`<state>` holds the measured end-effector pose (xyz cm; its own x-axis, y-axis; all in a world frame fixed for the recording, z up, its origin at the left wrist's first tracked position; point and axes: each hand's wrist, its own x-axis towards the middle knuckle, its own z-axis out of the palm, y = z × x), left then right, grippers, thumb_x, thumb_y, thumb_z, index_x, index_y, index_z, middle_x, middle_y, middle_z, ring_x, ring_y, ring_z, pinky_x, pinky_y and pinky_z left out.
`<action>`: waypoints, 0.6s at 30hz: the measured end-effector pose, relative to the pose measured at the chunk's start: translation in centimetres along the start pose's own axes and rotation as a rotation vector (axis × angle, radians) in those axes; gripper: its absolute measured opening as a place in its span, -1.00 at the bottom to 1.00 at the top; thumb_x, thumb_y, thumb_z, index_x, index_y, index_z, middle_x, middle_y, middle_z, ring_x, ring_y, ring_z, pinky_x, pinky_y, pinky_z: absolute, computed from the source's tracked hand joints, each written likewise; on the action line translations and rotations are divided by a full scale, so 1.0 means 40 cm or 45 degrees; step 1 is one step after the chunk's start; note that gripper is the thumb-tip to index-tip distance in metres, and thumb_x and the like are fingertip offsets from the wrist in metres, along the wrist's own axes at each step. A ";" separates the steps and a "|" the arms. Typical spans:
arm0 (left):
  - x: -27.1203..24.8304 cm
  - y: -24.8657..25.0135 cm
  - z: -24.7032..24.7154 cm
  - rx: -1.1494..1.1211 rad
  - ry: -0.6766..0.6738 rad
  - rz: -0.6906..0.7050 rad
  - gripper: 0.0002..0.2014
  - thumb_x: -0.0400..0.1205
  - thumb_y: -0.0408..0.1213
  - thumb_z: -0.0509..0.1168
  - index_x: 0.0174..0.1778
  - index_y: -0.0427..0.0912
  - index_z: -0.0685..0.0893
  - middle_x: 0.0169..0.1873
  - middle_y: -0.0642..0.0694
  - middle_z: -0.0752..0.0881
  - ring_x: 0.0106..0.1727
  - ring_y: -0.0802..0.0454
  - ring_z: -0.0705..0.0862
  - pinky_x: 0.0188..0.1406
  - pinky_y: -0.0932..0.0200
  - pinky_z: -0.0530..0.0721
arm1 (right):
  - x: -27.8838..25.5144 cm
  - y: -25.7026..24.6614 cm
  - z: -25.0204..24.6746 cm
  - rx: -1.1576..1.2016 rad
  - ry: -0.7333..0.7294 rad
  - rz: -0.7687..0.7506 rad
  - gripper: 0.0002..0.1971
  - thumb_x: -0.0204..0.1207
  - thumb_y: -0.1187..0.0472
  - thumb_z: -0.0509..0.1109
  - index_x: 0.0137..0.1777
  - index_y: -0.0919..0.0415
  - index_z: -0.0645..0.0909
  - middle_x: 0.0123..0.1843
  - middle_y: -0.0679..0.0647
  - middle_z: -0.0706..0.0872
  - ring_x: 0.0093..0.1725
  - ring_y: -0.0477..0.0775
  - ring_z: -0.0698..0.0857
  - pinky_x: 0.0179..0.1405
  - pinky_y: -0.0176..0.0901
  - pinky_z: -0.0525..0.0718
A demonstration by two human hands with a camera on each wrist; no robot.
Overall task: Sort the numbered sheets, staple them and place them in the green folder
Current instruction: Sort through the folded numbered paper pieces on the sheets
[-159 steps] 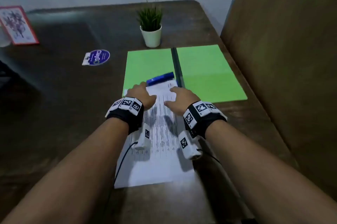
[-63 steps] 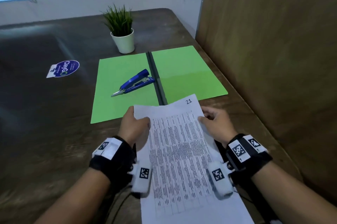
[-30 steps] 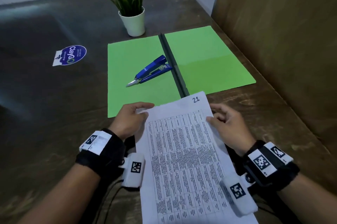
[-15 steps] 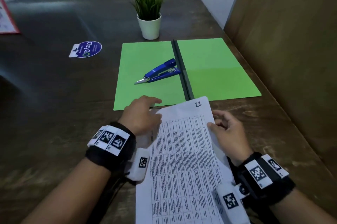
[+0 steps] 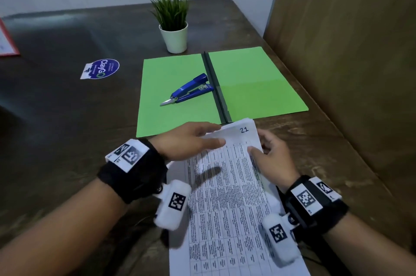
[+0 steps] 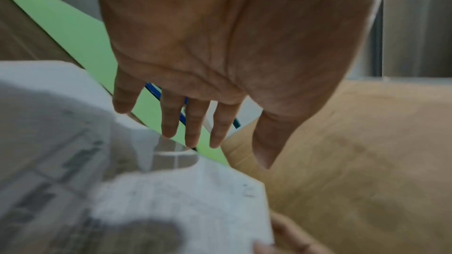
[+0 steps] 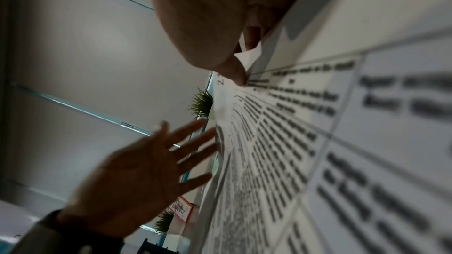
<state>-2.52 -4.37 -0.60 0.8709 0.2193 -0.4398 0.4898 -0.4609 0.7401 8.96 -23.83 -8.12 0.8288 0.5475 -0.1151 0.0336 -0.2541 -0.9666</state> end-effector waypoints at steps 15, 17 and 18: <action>0.081 -0.143 0.067 0.108 0.500 0.063 -0.64 0.63 0.06 0.42 0.37 0.29 0.68 0.27 0.13 0.66 0.44 -0.01 0.52 0.55 -0.27 0.38 | -0.011 -0.007 0.002 -0.066 -0.084 -0.005 -0.63 0.75 0.32 0.23 0.13 -0.23 0.70 0.03 -0.28 0.84 0.03 -0.21 0.81 0.00 -0.24 0.74; 0.081 -0.145 0.070 0.124 0.535 0.075 -0.64 0.63 0.01 0.44 0.36 0.31 0.68 0.21 0.08 0.69 0.39 -0.04 0.54 0.50 -0.26 0.44 | -0.016 -0.009 0.001 -0.066 -0.050 -0.037 -0.64 0.72 0.35 0.28 0.15 -0.21 0.68 0.00 -0.29 0.84 0.00 -0.26 0.80 -0.09 -0.36 0.72; 0.082 -0.145 0.070 0.099 0.565 0.080 -0.64 0.63 -0.01 0.46 0.36 0.32 0.69 0.22 0.08 0.72 0.38 -0.02 0.56 0.51 -0.22 0.47 | -0.017 -0.007 -0.001 -0.064 -0.004 -0.061 -0.65 0.69 0.37 0.31 0.17 -0.18 0.66 -0.01 -0.29 0.83 -0.02 -0.31 0.79 -0.12 -0.41 0.71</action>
<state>-2.63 -3.40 -7.76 0.8404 0.5280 -0.1221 0.4454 -0.5448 0.7105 8.41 -24.15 -7.76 0.8239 0.5625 -0.0699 0.1013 -0.2675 -0.9582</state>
